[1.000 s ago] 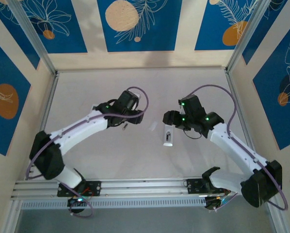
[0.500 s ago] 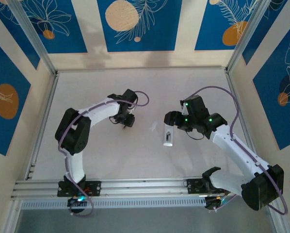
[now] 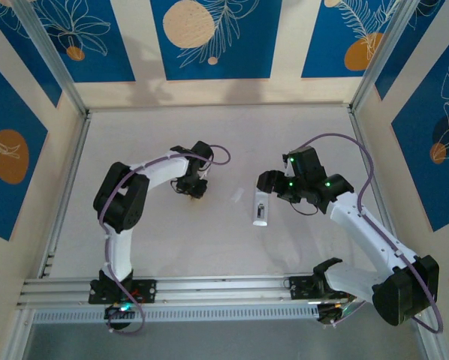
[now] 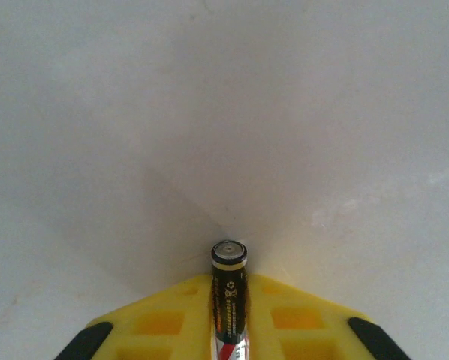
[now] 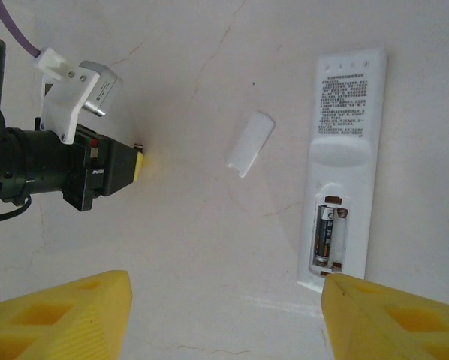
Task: Load the batteries into the remote control
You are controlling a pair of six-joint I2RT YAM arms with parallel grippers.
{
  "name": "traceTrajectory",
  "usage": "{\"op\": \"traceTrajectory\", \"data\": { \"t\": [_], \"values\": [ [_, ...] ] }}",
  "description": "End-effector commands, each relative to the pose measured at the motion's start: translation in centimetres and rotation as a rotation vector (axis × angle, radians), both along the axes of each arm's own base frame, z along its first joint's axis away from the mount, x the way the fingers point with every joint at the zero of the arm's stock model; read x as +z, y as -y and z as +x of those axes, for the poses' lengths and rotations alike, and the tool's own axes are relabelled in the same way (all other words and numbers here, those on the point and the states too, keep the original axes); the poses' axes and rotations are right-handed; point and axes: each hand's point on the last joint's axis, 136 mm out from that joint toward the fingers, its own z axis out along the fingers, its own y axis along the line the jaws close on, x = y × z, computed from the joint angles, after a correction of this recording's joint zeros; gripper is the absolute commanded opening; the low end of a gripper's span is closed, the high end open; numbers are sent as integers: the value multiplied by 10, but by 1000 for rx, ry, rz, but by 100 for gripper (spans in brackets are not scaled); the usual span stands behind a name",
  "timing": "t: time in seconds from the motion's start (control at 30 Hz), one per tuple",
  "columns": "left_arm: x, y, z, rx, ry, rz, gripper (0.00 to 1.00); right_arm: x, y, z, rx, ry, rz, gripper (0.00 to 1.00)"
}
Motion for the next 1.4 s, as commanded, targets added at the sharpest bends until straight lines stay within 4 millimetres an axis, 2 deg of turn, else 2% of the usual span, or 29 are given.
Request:
{"op": "traceTrajectory", "data": {
  "t": [0.0, 0.03, 0.1, 0.17, 0.27, 0.3, 0.4, 0.47, 0.7, 0.97, 1.17, 1.37],
  "values": [
    [7, -7, -4, 81, 3, -7, 10, 9, 1, -3, -16, -12, 23, 69],
    [16, -5, -3, 130, 21, -36, 7, 10, 2, -2, -29, -12, 20, 69],
    [41, 12, -4, 195, 54, -148, 5, 12, 8, 0, -63, -11, 15, 69],
    [70, 43, -12, 236, 99, -291, 8, 13, 14, 2, -98, -14, 16, 69],
    [106, 91, -33, 226, 171, -385, 10, 13, 22, 6, -133, -19, 26, 69],
    [114, 103, -39, 239, 196, -399, 10, 12, 26, 6, -143, -24, 29, 69],
    [128, 155, -66, 241, 208, -495, 12, 15, 43, 7, -201, -18, 41, 69],
    [126, 184, -79, 252, 201, -547, 12, 18, 52, 7, -234, -7, 70, 69],
    [90, 224, -87, 218, 136, -514, 13, 23, 61, -1, -261, 25, 127, 69],
    [62, 233, -82, 209, 123, -448, 14, 16, 67, -6, -265, 12, 107, 69],
    [46, 240, -86, 194, 73, -426, 16, 16, 67, -5, -267, 16, 108, 68],
    [35, 233, -86, 196, 78, -380, 20, 15, 67, -5, -269, 12, 114, 69]
  ]
}}
